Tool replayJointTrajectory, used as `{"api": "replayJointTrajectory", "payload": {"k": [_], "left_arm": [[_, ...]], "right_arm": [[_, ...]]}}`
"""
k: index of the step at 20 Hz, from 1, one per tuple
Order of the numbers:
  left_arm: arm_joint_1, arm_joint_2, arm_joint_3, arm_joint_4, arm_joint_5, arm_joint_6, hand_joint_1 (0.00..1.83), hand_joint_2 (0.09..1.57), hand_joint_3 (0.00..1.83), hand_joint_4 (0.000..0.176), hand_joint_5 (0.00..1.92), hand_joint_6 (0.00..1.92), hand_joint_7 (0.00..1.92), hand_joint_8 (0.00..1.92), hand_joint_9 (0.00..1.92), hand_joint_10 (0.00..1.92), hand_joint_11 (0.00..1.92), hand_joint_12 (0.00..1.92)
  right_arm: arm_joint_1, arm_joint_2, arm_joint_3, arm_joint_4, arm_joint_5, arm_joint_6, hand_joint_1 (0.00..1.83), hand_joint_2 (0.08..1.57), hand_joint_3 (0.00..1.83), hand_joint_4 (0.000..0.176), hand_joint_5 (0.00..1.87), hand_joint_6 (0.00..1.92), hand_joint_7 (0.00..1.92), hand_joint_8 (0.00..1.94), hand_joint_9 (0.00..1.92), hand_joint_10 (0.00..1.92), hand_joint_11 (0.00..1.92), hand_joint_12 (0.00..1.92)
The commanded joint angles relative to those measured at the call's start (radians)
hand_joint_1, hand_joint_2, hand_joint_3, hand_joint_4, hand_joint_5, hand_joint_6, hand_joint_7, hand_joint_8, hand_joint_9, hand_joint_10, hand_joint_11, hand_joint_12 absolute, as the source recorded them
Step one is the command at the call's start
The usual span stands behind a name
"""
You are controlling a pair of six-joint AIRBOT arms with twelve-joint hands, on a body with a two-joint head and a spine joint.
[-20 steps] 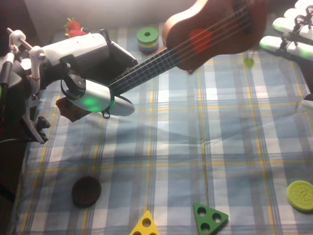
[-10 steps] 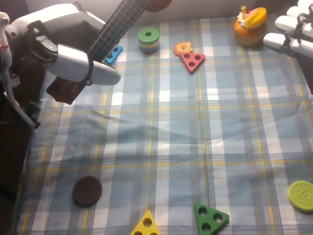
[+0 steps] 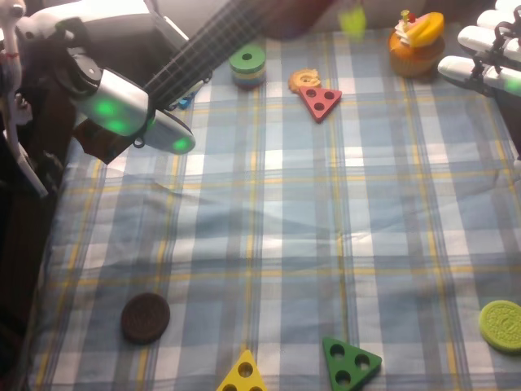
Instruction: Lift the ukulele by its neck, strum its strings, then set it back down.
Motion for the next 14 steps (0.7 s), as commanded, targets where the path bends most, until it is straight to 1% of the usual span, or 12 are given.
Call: {"api": "replayJointTrajectory", "payload": {"k": [1,2,3,4,5,6,8,9,10,11,12,14], "left_arm": [[-0.027,-0.011,0.009,0.031,-0.048,-0.080,1.53,1.13,0.00,0.000,1.15,1.92,1.25,1.92,1.33,1.92,1.46,1.92],[-0.042,-0.016,0.012,0.107,-0.053,-0.142,1.53,1.14,0.00,0.000,1.14,1.92,1.25,1.92,1.34,1.92,1.47,1.92],[-0.058,-0.018,0.013,0.186,-0.060,-0.201,1.53,1.13,0.00,0.000,1.18,1.92,1.26,1.92,1.35,1.92,1.48,1.92],[-0.078,-0.022,0.014,0.283,-0.067,-0.274,1.53,1.13,0.00,0.000,1.20,1.92,1.27,1.92,1.35,1.92,1.47,1.92],[-0.099,-0.025,0.015,0.367,-0.076,-0.334,1.54,1.13,0.00,0.000,1.20,1.92,1.28,1.92,1.36,1.92,1.49,1.92],[-0.113,-0.029,0.016,0.420,-0.086,-0.378,1.51,1.14,0.00,0.000,1.21,1.92,1.29,1.92,1.36,1.92,1.48,1.92],[-0.116,-0.028,0.012,0.455,-0.097,-0.400,1.52,1.14,0.00,0.000,1.20,1.92,1.29,1.92,1.36,1.92,1.49,1.92],[-0.115,-0.029,0.013,0.480,-0.103,-0.426,1.49,1.15,0.00,0.000,1.18,1.92,1.26,1.92,1.32,1.92,1.45,1.92],[-0.110,-0.029,0.011,0.514,-0.107,-0.454,1.48,1.16,0.00,0.000,1.17,1.92,1.25,1.92,1.31,1.92,1.44,1.92],[-0.102,-0.028,0.011,0.534,-0.110,-0.474,1.45,1.18,0.00,0.000,1.13,1.92,1.22,1.92,1.27,1.92,1.39,1.92],[-0.096,-0.026,0.012,0.552,-0.104,-0.486,1.48,1.18,0.00,0.000,1.12,1.92,1.23,1.92,1.30,1.92,1.42,1.92],[-0.092,-0.024,0.016,0.615,-0.102,-0.540,1.47,1.19,0.00,0.000,1.09,1.92,1.21,1.92,1.27,1.92,1.40,1.92]], "right_arm": [[0.009,0.005,0.000,0.013,0.127,-0.003,0.53,1.39,0.00,0.035,0.00,0.00,0.00,0.00,0.00,0.00,0.00,0.00],[0.009,0.004,0.000,0.013,0.127,-0.003,0.54,1.40,0.00,0.033,0.00,0.00,0.00,0.00,0.00,0.00,0.00,0.00],[0.009,0.003,0.000,0.013,0.127,-0.003,0.57,1.41,0.01,0.026,0.00,0.00,0.00,0.00,0.00,0.00,0.00,0.00],[0.009,0.002,0.000,0.013,0.127,-0.003,0.59,1.41,0.01,0.027,0.00,0.00,0.00,0.00,0.00,0.00,0.00,0.00],[0.009,0.002,0.000,0.012,0.127,-0.003,0.55,1.42,0.01,0.039,0.00,0.00,0.00,0.00,0.00,0.00,0.00,0.00],[0.009,0.002,0.001,0.012,0.127,-0.003,0.52,1.42,0.01,0.039,0.00,0.00,0.00,0.00,0.00,0.00,0.00,0.00],[0.009,0.001,0.001,0.012,0.127,-0.003,0.49,1.42,0.01,0.052,0.00,0.00,0.00,0.00,0.00,0.00,0.00,0.00],[0.009,0.001,0.001,0.013,0.127,-0.003,0.48,1.42,0.00,0.056,0.00,0.00,0.00,0.00,0.00,0.00,0.00,0.00],[0.009,0.000,0.002,0.013,0.127,-0.003,0.49,1.42,0.01,0.052,0.00,0.00,0.00,0.00,0.00,0.00,0.00,0.00],[0.009,-0.001,0.003,0.013,0.127,-0.003,0.52,1.43,0.01,0.040,0.00,0.00,0.00,0.00,0.00,0.00,0.00,0.00],[0.009,-0.001,0.003,0.013,0.126,-0.003,0.54,1.43,0.01,0.045,0.00,0.00,0.00,0.00,0.00,0.00,0.00,0.00],[0.009,-0.001,0.003,0.013,0.126,-0.002,0.55,1.43,0.01,0.044,0.00,0.00,0.00,0.00,0.00,0.00,0.00,0.00]]}}
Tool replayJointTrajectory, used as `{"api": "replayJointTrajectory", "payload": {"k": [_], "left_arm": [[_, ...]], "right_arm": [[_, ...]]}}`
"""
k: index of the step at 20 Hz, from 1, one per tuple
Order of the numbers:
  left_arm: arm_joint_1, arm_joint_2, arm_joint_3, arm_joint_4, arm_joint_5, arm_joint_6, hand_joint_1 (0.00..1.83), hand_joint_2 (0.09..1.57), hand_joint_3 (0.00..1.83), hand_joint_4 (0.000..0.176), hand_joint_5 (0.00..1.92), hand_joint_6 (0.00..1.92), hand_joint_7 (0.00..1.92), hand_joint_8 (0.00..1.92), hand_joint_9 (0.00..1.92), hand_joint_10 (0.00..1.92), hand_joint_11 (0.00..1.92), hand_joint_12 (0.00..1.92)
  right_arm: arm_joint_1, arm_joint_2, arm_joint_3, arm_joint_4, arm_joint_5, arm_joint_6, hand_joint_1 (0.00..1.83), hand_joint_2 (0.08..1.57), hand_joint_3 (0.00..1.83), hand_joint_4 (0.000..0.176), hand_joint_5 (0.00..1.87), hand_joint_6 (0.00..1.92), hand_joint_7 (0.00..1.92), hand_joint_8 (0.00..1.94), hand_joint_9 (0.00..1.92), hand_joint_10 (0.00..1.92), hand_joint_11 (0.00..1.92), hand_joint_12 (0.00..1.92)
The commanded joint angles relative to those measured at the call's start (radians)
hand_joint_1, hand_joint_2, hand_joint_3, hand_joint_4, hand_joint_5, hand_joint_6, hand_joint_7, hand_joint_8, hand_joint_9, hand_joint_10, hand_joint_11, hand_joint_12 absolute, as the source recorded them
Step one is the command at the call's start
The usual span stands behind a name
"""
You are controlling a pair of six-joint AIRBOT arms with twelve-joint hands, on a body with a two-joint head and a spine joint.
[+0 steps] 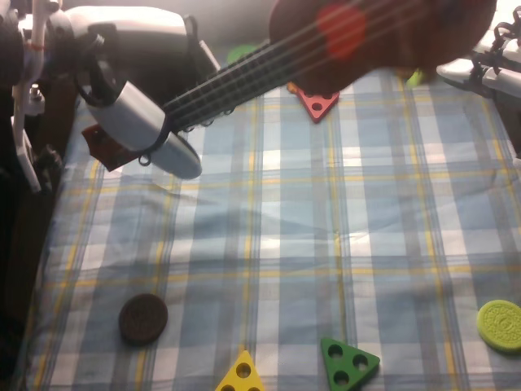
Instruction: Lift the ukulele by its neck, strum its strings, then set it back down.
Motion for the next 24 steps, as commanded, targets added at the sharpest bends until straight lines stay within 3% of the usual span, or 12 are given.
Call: {"api": "replayJointTrajectory", "payload": {"k": [1,3,5,6,9,10,11,13,16,19,23,24], "left_arm": [[-0.006,0.006,0.007,-0.019,0.036,-0.033,1.46,1.20,0.00,0.000,1.00,1.92,1.14,1.92,1.20,1.92,1.33,1.92],[-0.001,0.009,0.017,-0.027,0.040,-0.043,1.46,1.20,0.00,0.000,0.98,1.92,1.14,1.92,1.20,1.92,1.34,1.92],[-0.001,0.015,0.021,-0.041,0.043,-0.044,1.44,1.17,0.00,0.000,1.04,1.92,1.18,1.92,1.25,1.92,1.39,1.92],[-0.008,0.021,0.022,-0.039,0.055,-0.044,1.43,1.17,0.00,0.000,1.03,1.92,1.17,1.92,1.25,1.92,1.40,1.92],[-0.027,0.049,0.025,-0.044,0.090,-0.044,1.36,1.18,0.00,0.000,1.03,1.92,1.18,1.92,1.25,1.92,1.41,1.92],[-0.031,0.058,0.025,-0.046,0.103,-0.044,1.40,1.17,0.00,0.000,1.12,1.92,1.22,1.92,1.28,1.92,1.42,1.92],[-0.032,0.064,0.026,-0.045,0.112,-0.044,1.41,1.17,0.00,0.000,1.16,1.92,1.24,1.92,1.29,1.92,1.43,1.92],[-0.031,0.067,0.031,-0.042,0.134,-0.044,1.42,1.18,0.00,0.000,1.14,1.92,1.24,1.92,1.30,1.92,1.43,1.92],[-0.033,0.071,0.036,-0.053,0.146,-0.044,1.38,1.21,0.00,0.000,1.07,1.92,1.18,1.92,1.23,1.92,1.36,1.92],[-0.034,0.075,0.035,-0.049,0.154,-0.044,1.42,1.20,0.00,0.000,1.11,1.92,1.21,1.92,1.26,1.92,1.39,1.92],[-0.010,0.068,0.036,-0.025,0.160,-0.066,1.40,1.21,0.00,0.000,1.09,1.92,1.22,1.92,1.27,1.92,1.40,1.92],[-0.002,0.063,0.037,-0.020,0.159,-0.066,1.40,1.21,0.00,0.000,1.09,1.92,1.19,1.92,1.25,1.92,1.38,1.92]], "right_arm": [[0.009,0.002,0.003,0.011,0.125,-0.002,0.50,1.42,0.00,0.029,0.01,0.00,0.00,0.00,0.00,0.00,0.00,0.00],[0.009,0.002,0.003,0.011,0.125,-0.002,0.49,1.42,0.00,0.028,0.01,0.00,0.00,0.00,0.00,0.00,0.00,0.00],[0.008,0.002,0.004,0.012,0.125,-0.002,0.37,1.40,0.00,0.040,0.00,0.00,0.00,0.00,0.00,0.00,0.00,0.00],[0.008,0.002,0.005,0.013,0.125,-0.002,0.44,1.41,0.00,0.041,0.00,0.00,0.00,0.00,0.00,0.00,0.00,0.00],[0.008,0.002,0.007,0.015,0.125,-0.002,0.79,1.41,0.00,0.019,0.00,0.00,0.00,0.00,0.00,0.00,0.00,0.00],[0.008,0.002,0.007,0.015,0.125,-0.002,0.77,1.40,0.00,0.007,0.00,0.00,0.00,0.00,0.00,0.00,0.00,0.00],[0.008,0.002,0.007,0.015,0.125,-0.002,0.75,1.40,0.00,0.008,0.00,0.00,0.00,0.00,0.00,0.00,0.00,0.00],[0.008,0.002,0.007,0.015,0.125,-0.002,0.73,1.40,0.00,0.032,0.00,0.00,0.00,0.00,0.00,0.00,0.00,0.00],[0.007,0.004,0.007,0.016,0.125,-0.002,0.70,1.41,0.00,0.024,0.00,0.00,0.00,0.00,0.00,0.00,0.00,0.00],[0.007,0.003,0.006,0.018,0.125,-0.002,0.74,1.40,0.00,0.003,0.00,0.00,0.00,0.00,0.00,0.00,0.00,0.00],[0.007,0.003,0.004,0.000,0.132,-0.002,0.76,1.40,0.00,0.053,0.00,0.00,0.00,0.00,0.00,0.00,0.00,0.00],[0.012,0.003,0.004,-0.006,0.134,-0.002,0.80,1.40,0.00,0.040,0.00,0.00,0.00,0.00,0.00,0.00,0.00,0.00]]}}
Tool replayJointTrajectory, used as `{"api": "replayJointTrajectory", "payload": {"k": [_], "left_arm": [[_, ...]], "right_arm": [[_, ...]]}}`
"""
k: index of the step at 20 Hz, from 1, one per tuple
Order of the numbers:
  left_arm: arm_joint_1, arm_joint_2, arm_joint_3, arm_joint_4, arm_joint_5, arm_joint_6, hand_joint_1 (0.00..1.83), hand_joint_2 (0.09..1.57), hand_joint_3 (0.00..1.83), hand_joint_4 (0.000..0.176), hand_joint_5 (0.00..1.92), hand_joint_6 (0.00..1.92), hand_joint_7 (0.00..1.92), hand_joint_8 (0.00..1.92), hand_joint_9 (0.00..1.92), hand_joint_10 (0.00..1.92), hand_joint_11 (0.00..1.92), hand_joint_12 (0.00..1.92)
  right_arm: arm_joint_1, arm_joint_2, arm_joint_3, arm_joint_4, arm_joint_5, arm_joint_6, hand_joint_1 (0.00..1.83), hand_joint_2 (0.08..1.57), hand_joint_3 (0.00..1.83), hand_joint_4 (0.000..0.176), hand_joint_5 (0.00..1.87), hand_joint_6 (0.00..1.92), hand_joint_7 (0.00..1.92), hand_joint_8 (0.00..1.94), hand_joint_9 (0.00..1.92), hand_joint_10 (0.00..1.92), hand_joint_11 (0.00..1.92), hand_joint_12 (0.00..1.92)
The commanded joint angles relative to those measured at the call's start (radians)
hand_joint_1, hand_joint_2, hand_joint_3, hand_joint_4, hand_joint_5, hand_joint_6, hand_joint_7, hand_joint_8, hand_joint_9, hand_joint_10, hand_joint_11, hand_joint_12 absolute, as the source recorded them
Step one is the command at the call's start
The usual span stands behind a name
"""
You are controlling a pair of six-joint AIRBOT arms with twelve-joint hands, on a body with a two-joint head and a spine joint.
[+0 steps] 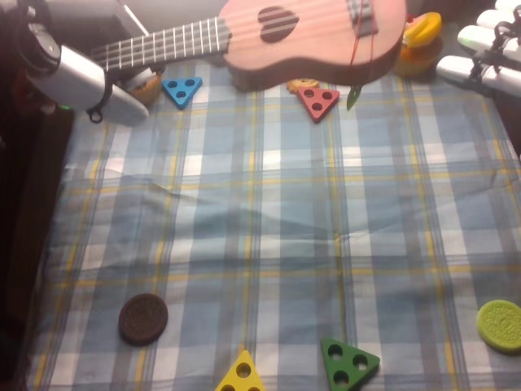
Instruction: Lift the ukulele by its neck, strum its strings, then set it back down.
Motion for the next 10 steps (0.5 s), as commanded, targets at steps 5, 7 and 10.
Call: {"api": "replayJointTrajectory", "payload": {"k": [5,7,10], "left_arm": [[0.009,-0.038,0.020,-0.026,0.020,-0.025,1.39,1.25,0.00,0.000,1.06,1.92,1.18,1.92,1.25,1.92,1.36,1.92],[0.001,-0.053,0.021,-0.018,0.014,-0.025,1.37,1.28,0.00,0.000,1.06,1.92,1.18,1.92,1.28,1.92,1.40,1.92],[-0.001,-0.070,0.030,-0.011,0.015,-0.025,1.35,1.27,0.00,0.000,1.12,1.92,1.21,1.92,1.28,1.92,1.39,1.92]], "right_arm": [[0.054,0.005,0.002,-0.002,0.143,-0.027,0.72,1.45,0.01,0.017,0.00,0.00,0.00,0.00,0.00,0.00,0.00,0.00],[0.086,-0.010,0.011,-0.014,0.138,-0.028,0.66,1.44,0.00,0.000,0.00,0.00,0.00,0.00,0.00,0.00,0.00,0.00],[0.158,-0.060,0.039,-0.033,0.089,-0.030,0.68,1.41,0.00,0.000,0.00,0.00,0.00,0.00,0.00,0.00,0.00,0.00]]}}
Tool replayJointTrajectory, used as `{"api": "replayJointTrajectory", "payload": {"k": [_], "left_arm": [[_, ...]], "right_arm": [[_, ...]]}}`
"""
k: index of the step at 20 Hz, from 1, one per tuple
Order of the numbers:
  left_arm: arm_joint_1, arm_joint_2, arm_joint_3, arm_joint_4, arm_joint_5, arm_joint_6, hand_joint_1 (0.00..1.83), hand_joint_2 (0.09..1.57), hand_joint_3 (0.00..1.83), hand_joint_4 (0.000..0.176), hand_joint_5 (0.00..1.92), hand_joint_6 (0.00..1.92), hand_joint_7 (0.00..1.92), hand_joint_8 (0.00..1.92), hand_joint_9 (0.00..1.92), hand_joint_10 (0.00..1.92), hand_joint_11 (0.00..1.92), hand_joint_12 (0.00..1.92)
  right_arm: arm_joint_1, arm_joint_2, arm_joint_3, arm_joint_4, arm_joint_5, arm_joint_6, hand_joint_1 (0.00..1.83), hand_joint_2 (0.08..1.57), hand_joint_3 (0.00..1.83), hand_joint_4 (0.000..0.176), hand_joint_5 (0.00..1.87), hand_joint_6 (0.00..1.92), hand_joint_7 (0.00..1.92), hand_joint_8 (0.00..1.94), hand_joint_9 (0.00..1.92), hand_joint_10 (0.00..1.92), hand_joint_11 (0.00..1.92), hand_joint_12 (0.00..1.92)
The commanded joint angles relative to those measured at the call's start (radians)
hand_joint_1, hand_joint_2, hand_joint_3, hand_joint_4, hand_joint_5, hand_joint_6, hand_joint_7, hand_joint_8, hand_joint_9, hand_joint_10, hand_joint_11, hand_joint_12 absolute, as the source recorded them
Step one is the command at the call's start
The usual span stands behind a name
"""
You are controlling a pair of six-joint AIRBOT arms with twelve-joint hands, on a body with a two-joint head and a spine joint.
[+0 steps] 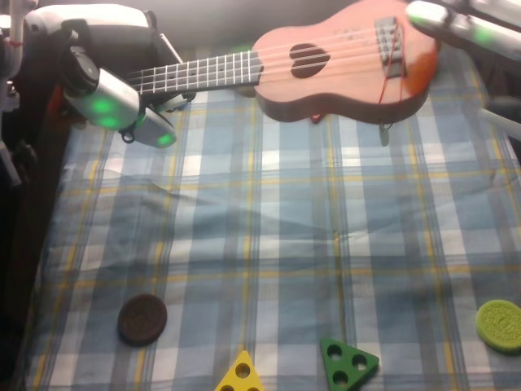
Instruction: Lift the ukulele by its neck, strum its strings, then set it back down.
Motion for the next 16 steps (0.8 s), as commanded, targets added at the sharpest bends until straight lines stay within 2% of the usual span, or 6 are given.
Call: {"api": "replayJointTrajectory", "payload": {"k": [1,2,5,7,10,16], "left_arm": [[-0.013,-0.002,0.007,-0.031,0.037,-0.013,1.34,1.28,0.00,0.000,1.14,1.92,1.23,1.92,1.28,1.92,1.38,1.92],[-0.013,-0.005,0.009,-0.030,0.041,-0.013,1.36,1.27,0.00,0.000,1.13,1.92,1.22,1.92,1.27,1.92,1.38,1.92],[-0.013,-0.011,0.013,-0.029,0.043,-0.013,1.39,1.28,0.00,0.000,1.12,1.92,1.22,1.92,1.28,1.92,1.38,1.92],[-0.013,-0.017,0.017,-0.024,0.043,-0.013,1.38,1.28,0.00,0.000,1.07,1.92,1.19,1.92,1.26,1.92,1.36,1.92],[-0.003,-0.029,0.025,-0.022,0.054,-0.013,1.39,1.28,0.00,0.000,1.04,1.92,1.18,1.92,1.26,1.92,1.37,1.92],[0.012,-0.046,0.037,-0.025,0.077,-0.013,1.37,1.28,0.00,0.000,1.03,1.92,1.17,1.92,1.25,1.92,1.35,1.92]], "right_arm": [[0.028,-0.005,0.008,-0.003,0.094,-0.006,0.69,1.39,0.00,0.000,0.00,0.00,0.00,0.00,0.00,0.00,0.00,0.00],[0.058,-0.024,0.017,-0.015,0.073,-0.006,0.51,1.38,0.00,0.020,0.00,0.00,0.00,0.00,0.00,0.00,0.00,0.00],[0.106,-0.052,0.031,-0.033,0.033,-0.008,0.25,1.36,0.00,0.000,0.01,0.01,0.00,0.00,0.00,0.00,0.00,0.00],[0.136,-0.061,0.037,-0.045,0.006,-0.008,0.21,1.33,0.00,0.035,0.04,0.02,0.00,0.00,0.00,0.00,0.00,0.00],[0.189,-0.071,0.036,-0.089,-0.046,-0.008,0.34,1.27,0.00,0.000,0.26,0.11,0.00,0.00,0.00,0.00,0.00,0.00],[0.224,-0.081,0.040,-0.110,-0.113,-0.008,0.26,1.22,0.00,0.000,0.31,0.13,0.01,0.01,0.00,0.00,0.00,0.00]]}}
